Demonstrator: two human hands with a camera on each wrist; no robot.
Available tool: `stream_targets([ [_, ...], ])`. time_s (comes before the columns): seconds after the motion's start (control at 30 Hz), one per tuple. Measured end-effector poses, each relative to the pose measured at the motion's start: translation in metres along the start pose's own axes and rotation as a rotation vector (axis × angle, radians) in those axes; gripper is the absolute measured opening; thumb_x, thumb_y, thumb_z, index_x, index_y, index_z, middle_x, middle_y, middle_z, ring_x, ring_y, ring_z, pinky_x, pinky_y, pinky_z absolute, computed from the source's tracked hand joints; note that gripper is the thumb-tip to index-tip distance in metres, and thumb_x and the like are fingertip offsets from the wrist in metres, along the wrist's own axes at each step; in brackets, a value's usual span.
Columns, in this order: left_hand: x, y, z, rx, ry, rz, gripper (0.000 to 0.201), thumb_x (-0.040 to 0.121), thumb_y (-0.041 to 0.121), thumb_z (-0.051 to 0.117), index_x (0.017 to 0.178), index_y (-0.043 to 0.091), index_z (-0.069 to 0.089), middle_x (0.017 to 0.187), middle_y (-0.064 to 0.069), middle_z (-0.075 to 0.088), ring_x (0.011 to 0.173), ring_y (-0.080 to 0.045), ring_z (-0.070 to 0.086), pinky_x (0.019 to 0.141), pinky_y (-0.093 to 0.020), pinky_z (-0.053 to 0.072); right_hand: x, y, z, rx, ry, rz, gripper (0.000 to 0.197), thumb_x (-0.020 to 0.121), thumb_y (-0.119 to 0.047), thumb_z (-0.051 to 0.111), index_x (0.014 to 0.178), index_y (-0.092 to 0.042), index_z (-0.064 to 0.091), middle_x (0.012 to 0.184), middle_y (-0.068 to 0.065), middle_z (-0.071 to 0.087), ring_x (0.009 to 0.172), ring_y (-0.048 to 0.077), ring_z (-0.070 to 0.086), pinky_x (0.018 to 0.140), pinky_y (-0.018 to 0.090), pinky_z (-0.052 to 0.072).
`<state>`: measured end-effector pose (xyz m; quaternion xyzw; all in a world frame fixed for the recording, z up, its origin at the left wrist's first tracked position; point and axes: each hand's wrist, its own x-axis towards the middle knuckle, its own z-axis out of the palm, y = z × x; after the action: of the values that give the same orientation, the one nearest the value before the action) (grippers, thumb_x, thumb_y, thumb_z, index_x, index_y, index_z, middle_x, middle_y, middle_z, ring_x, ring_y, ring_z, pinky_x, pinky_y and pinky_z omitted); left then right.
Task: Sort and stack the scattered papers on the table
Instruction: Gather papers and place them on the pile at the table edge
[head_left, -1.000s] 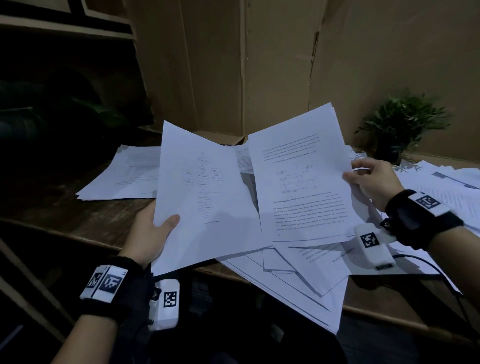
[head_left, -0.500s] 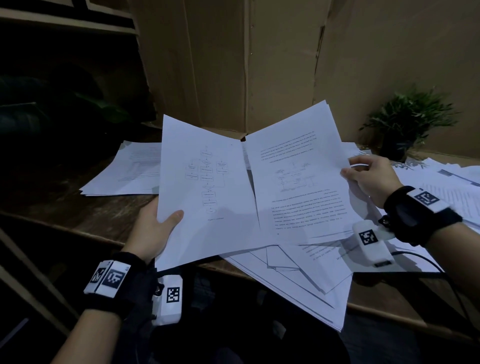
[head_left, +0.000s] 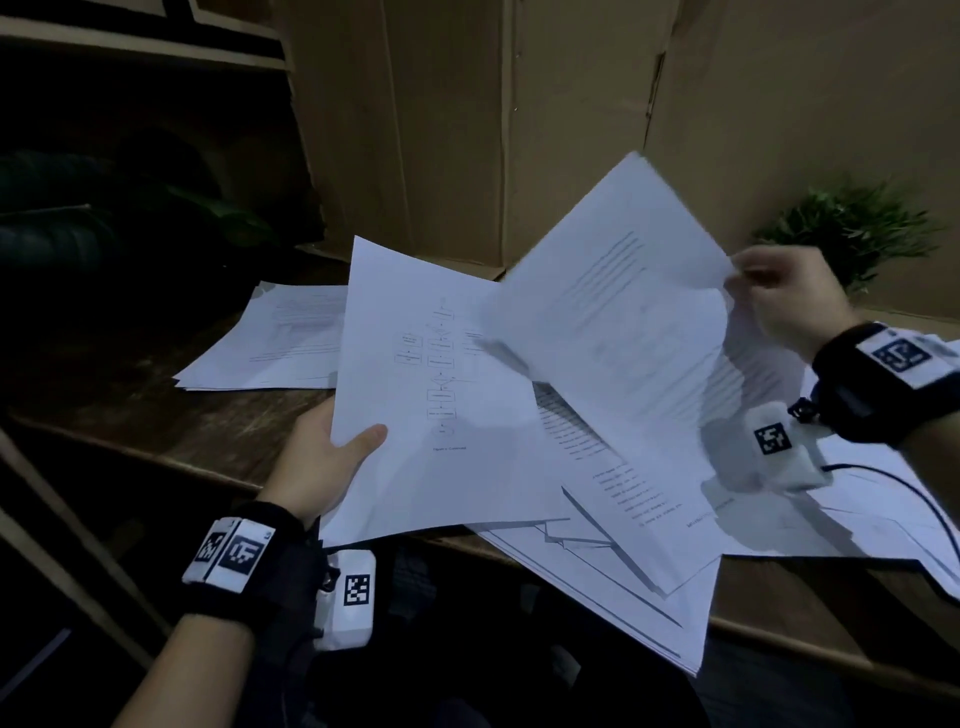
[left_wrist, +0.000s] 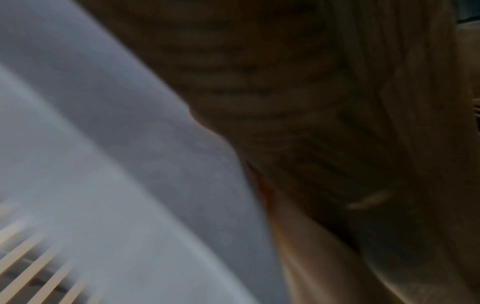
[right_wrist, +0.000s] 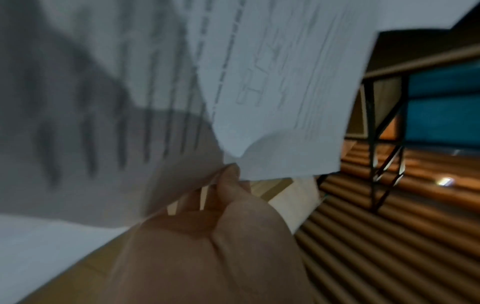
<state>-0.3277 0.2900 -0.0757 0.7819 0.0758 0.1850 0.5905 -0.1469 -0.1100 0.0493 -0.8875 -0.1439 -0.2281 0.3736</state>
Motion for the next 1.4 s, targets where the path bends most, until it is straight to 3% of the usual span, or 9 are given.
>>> stream_targets([
  [0.17,0.0,-0.001,0.0,-0.006,-0.012,0.01,0.032,0.093,0.01,0.065,0.121,0.024,0.063,0.112,0.014,0.07,0.099,0.0,0.068,0.079,-0.022,0.051,0.03,-0.063,0.003,-0.428,-0.108,-0.265,0.021,0.097,-0.012,0.055,0.109,-0.018,0.071,0.111,0.016,0.069,0.111,0.04,0.06,0.095,0.049,0.039],
  [0.37,-0.001,0.005,0.001,-0.018,-0.165,0.028,0.035,0.093,0.021,0.062,0.124,0.038,0.057,0.124,0.015,0.067,0.115,-0.007,0.063,0.097,-0.036,0.05,0.027,-0.136,0.049,-0.805,-0.244,-0.673,0.023,0.092,-0.009,0.056,0.1,-0.025,0.071,0.106,0.004,0.06,0.12,0.031,0.047,0.114,0.061,0.013],
  [0.6,-0.005,0.01,0.008,-0.067,-0.228,0.077,0.035,0.101,0.034,0.043,0.134,0.03,0.055,0.126,0.012,0.066,0.119,-0.009,0.061,0.095,-0.03,0.048,-0.032,-0.191,0.139,-0.783,-0.442,-1.059,0.029,0.092,-0.014,0.057,0.109,-0.034,0.071,0.113,0.005,0.052,0.114,0.031,0.048,0.088,0.042,0.035],
  [0.7,-0.006,0.015,0.013,-0.14,-0.124,0.058,0.04,0.089,0.065,0.04,0.093,0.04,0.071,0.08,0.006,0.065,0.084,0.001,0.064,0.075,-0.015,0.047,-0.056,-0.195,0.172,-0.718,-0.613,-0.974,0.033,0.098,-0.011,0.05,0.118,-0.031,0.066,0.116,0.002,0.057,0.11,0.027,0.056,0.073,0.032,0.032],
  [0.77,-0.003,0.011,0.013,-0.116,-0.107,0.065,0.05,0.082,0.077,0.045,0.096,0.036,0.07,0.088,0.008,0.066,0.084,-0.003,0.061,0.078,-0.023,0.047,-0.063,-0.19,0.186,-0.582,-0.622,-0.907,0.028,0.096,-0.009,0.051,0.11,-0.027,0.067,0.107,0.0,0.061,0.101,0.028,0.061,0.067,0.031,0.033],
  [0.9,-0.005,0.006,0.008,0.013,-0.135,0.09,0.032,0.098,0.022,0.058,0.13,0.025,0.058,0.12,0.011,0.068,0.112,-0.006,0.063,0.096,-0.033,0.051,-0.069,-0.172,0.183,-0.236,-0.76,-0.549,0.03,0.099,-0.022,0.055,0.128,-0.029,0.059,0.11,-0.004,0.065,0.098,0.019,0.059,0.08,0.034,0.047],
  [1.03,-0.007,0.005,0.003,-0.005,-0.13,0.088,0.039,0.099,0.01,0.053,0.136,0.022,0.052,0.125,0.013,0.065,0.113,-0.003,0.062,0.087,-0.019,0.053,-0.05,-0.123,0.154,-0.09,-0.531,-0.131,0.053,0.094,-0.022,0.061,0.143,-0.011,0.043,0.126,0.014,0.06,0.112,0.03,0.058,0.099,0.041,0.046],
  [1.17,-0.007,0.003,0.003,-0.083,-0.072,0.074,0.037,0.1,0.011,0.052,0.135,0.023,0.053,0.125,0.013,0.066,0.114,-0.005,0.063,0.09,-0.027,0.051,-0.043,-0.067,0.12,-0.133,-0.525,0.274,0.024,0.092,-0.021,0.062,0.103,-0.003,0.051,0.098,0.016,0.055,0.088,0.032,0.055,0.072,0.035,0.044],
  [1.4,-0.006,0.002,0.005,-0.128,-0.028,0.056,0.033,0.103,0.015,0.045,0.135,0.021,0.053,0.123,0.011,0.067,0.112,-0.007,0.064,0.089,-0.026,0.052,-0.07,-0.06,0.112,0.221,-0.742,0.348,0.023,0.083,-0.015,0.067,0.076,-0.01,0.046,0.077,0.012,0.047,0.065,0.027,0.045,0.062,0.038,0.039],
])
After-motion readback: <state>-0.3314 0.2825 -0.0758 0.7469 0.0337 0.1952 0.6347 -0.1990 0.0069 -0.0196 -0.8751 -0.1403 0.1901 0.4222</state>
